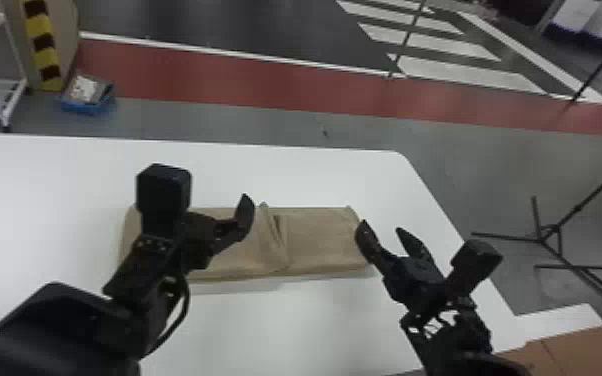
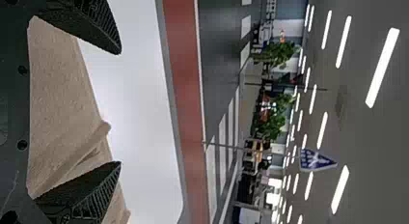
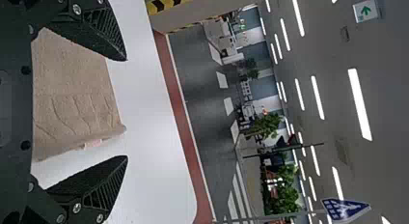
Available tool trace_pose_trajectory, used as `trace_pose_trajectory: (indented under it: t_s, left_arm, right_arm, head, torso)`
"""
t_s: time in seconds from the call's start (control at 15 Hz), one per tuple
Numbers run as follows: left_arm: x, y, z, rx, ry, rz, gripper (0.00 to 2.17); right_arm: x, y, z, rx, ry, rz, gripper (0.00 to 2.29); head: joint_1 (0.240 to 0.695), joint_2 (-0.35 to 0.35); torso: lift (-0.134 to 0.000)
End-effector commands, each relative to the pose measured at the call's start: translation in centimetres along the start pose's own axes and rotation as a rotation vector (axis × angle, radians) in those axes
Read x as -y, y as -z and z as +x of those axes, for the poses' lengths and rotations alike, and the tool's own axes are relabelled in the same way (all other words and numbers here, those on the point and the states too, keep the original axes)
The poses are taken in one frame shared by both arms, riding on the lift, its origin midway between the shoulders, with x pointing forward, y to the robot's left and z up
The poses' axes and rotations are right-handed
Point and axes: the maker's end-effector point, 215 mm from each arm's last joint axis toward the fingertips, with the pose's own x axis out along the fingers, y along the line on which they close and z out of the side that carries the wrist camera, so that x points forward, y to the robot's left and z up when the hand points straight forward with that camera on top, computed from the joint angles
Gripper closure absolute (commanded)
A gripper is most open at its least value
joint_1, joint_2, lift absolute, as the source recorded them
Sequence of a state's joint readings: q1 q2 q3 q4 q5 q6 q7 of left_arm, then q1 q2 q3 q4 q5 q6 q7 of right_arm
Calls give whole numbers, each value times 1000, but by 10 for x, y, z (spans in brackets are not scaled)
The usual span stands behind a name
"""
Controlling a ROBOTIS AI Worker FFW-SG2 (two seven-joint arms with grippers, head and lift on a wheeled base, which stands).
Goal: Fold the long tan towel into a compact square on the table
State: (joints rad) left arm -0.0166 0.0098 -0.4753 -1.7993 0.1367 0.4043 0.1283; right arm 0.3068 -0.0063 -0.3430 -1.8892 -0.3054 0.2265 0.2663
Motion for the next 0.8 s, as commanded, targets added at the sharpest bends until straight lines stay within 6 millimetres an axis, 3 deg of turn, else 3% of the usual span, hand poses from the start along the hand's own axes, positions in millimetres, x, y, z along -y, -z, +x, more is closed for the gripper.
trace_pose_trajectory:
  t_s: [0.0,0.07,0.13,0.33,0.53,0.73]
  left_arm:
    - [-73,-3,-30,18,-105,14,33]
    - [-96,2,-41,12,-122,15,33]
    - [-119,8,-53,10,-139,6,33]
    - [-142,12,-75,50,-159,12,33]
    - [-155,16,-84,54,-168,16,33]
    - [-159,15,-86,63,-162,14,33]
  right_arm:
    - [-51,18,13,-56,-65,-28,221]
    - [-73,26,20,-87,-89,-49,279]
    - [-94,35,30,-130,-105,-72,286]
    - [-145,58,51,-218,-148,-138,286]
    - [-149,87,55,-335,-113,-179,289]
    - [-145,91,57,-355,-88,-191,383]
  head:
    - [695,-350]
    - [695,-350]
    - [695,-304]
    - [695,-180]
    - [695,-76]
    - [695,-53]
  torso:
    - [-123]
    - [-123]
    - [-123]
    - [-123]
    - [-123]
    - [-123]
